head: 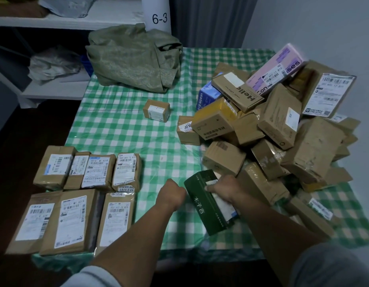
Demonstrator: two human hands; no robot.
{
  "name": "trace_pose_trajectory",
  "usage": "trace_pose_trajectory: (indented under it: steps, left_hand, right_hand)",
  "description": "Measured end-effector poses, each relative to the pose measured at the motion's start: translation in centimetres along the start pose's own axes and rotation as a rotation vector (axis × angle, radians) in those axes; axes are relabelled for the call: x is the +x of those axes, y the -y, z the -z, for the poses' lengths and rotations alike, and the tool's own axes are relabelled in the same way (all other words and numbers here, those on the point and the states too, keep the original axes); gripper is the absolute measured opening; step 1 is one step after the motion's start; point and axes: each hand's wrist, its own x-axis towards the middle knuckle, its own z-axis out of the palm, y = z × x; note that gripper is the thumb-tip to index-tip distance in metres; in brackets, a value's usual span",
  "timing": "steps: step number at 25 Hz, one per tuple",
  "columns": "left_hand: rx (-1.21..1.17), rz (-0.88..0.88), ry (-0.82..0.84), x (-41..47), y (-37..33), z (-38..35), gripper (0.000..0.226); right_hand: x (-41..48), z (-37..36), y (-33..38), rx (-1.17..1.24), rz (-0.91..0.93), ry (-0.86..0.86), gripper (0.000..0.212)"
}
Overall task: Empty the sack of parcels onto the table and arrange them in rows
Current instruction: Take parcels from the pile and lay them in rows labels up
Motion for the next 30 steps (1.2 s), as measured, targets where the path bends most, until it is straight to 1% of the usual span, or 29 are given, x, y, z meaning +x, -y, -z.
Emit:
trace_pose_trajectory:
  steps: [2,5,7,9,12,14,16,17,18,19,21,22,23,24,26,27,28,30]
  left_hand:
    - [-0.022,0.012,0.010,0.0,0.3,-0.3,0.030]
    - [-0.038,-0.013,0.033,-0.2,0.5,-0.6,0.024]
    - [-0.050,-0.026,0.038,-0.6,0.6,-0.5,0.010]
    - [-0.063,-0.016,0.040,-0.8,0.8,-0.7,0.017]
    - [-0.099,-0.003,0.075,-1.3,0.7,-1.3,0.019]
    - [-0.137,-0.002,0.096,-1.3,0.9,-1.6,0.022]
    - [-0.183,0.033,0.113,-1.0,1.5,-1.8,0.027]
    - [-0.212,0.055,0.113,-1.1,1.6,-1.6,0.023]
    - [-0.247,0.070,0.109,-1.2,1.6,-1.3,0.015]
    - [-0.276,0.069,0.100,-1.3,1.7,-0.9,0.012]
    - [-0.313,0.043,0.090,-0.9,1.9,0.0,0.042]
    - [-0.313,0.025,0.094,-0.7,2.0,0.6,0.053]
    - [-0.315,0.010,0.101,-0.6,2.0,1.2,0.059]
    - [-0.332,0.002,0.108,-0.5,1.9,1.8,0.061]
    - [-0.343,-0.013,0.100,-0.3,2.1,2.9,0.059]
    - [-0.326,-0.010,0.080,-0.4,2.4,3.5,0.057]
    - [-0.302,-0.002,0.057,-0.5,2.7,3.9,0.056]
    - [-0.271,0.021,0.034,-0.7,3.7,4.8,0.054]
  right_hand:
    - [-0.2,-0.2,0.0,0.002,-0.026,0.009,0.029]
    - [-0.1,-0.6,-0.4,-0.099,-0.014,-0.086,0.020]
    - [-0.7,-0.7,-0.3,-0.142,-0.013,-0.072,0.012]
    - [-1.1,-1.1,-0.2,-0.193,-0.016,-0.003,0.018]
    - [-1.1,-1.9,-0.3,-0.270,0.014,0.077,0.030]
    - [-1.0,-2.5,-0.6,-0.265,0.016,0.103,0.028]
    - [-1.2,-3.0,-0.5,-0.212,0.012,0.103,0.018]
    - [-1.5,-3.1,-0.3,-0.156,0.016,0.096,0.014]
    - [-1.8,-3.2,-0.1,-0.087,0.011,0.100,0.013]
    - [-2.3,-3.3,0.1,-0.022,-0.019,0.122,0.017]
    - [-3.2,-3.2,0.4,0.050,-0.111,0.183,0.028]
    - [-3.9,-3.3,0.8,0.053,-0.140,0.184,0.030]
    - [-4.5,-3.3,1.2,0.037,-0.151,0.147,0.029]
    - [-4.9,-3.3,1.5,-0.038,-0.128,0.064,0.025]
    - [-5.1,-3.1,2.5,-0.321,0.012,-0.123,0.013]
    - [-5.1,-3.3,2.9,-0.442,0.121,-0.158,0.018]
    - [-5.1,-3.6,3.1,-0.562,0.254,-0.143,0.035]
    - [-5.1,-5.4,3.4,-0.890,0.545,-0.033,0.074]
